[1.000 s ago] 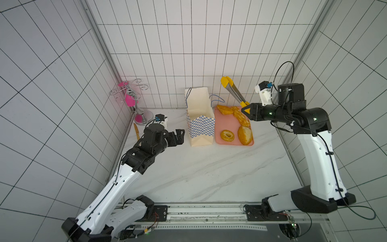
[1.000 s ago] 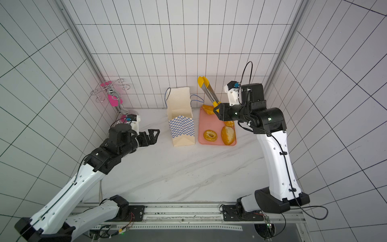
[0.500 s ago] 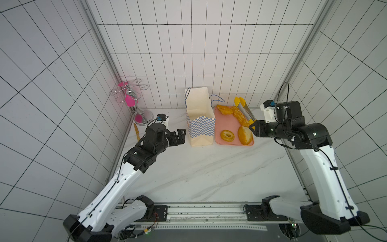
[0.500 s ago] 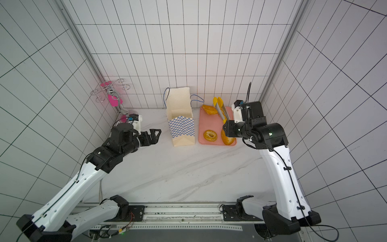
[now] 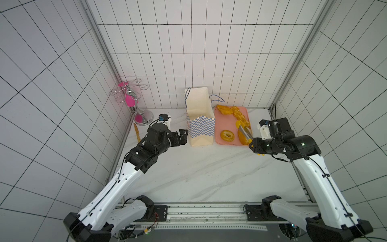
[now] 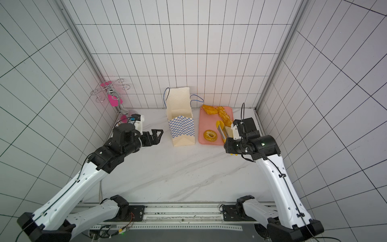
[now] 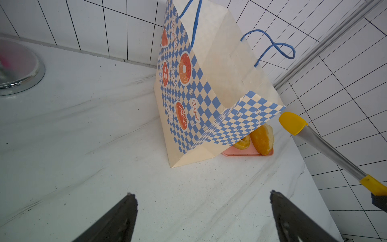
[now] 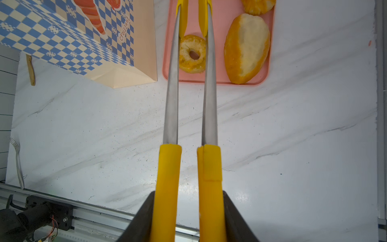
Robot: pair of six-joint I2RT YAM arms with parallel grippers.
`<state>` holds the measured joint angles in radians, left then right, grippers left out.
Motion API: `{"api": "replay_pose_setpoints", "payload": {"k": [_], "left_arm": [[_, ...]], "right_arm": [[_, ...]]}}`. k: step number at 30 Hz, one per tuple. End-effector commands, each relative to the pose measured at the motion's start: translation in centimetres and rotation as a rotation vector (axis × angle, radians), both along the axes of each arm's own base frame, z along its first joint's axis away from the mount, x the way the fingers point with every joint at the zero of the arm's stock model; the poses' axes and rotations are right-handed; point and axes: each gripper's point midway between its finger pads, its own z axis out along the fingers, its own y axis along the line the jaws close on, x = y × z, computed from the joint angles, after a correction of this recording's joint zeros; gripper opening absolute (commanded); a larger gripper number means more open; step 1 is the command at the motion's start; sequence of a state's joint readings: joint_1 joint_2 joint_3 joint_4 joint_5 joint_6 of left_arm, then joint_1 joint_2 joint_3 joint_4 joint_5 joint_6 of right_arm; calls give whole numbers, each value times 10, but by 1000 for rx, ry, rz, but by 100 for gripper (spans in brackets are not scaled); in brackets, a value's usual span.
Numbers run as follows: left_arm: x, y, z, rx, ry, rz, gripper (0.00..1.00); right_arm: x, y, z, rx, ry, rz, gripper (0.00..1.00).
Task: Pack bread into a paper bag
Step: Pick up the fake bread from the plate.
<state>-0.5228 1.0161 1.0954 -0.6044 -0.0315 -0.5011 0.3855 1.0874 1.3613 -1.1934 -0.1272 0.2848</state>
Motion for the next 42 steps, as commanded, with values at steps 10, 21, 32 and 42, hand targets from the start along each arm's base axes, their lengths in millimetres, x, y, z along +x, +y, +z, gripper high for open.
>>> {"api": "replay_pose_setpoints", "payload": {"k": [10, 21, 32, 42], "left_arm": [[3, -1, 2, 3, -15, 9, 99], [6, -1, -4, 21, -3, 14, 99], [9, -1, -10, 51, 2, 15, 99], [11, 2, -14, 75, 3, 25, 99]], "right_arm": [[-8, 7, -36, 51, 56, -2, 47], [3, 7, -53, 23, 71, -9, 50], [35, 17, -80, 2, 117, -15, 51], [42, 18, -79, 4, 113, -8, 57]]}}
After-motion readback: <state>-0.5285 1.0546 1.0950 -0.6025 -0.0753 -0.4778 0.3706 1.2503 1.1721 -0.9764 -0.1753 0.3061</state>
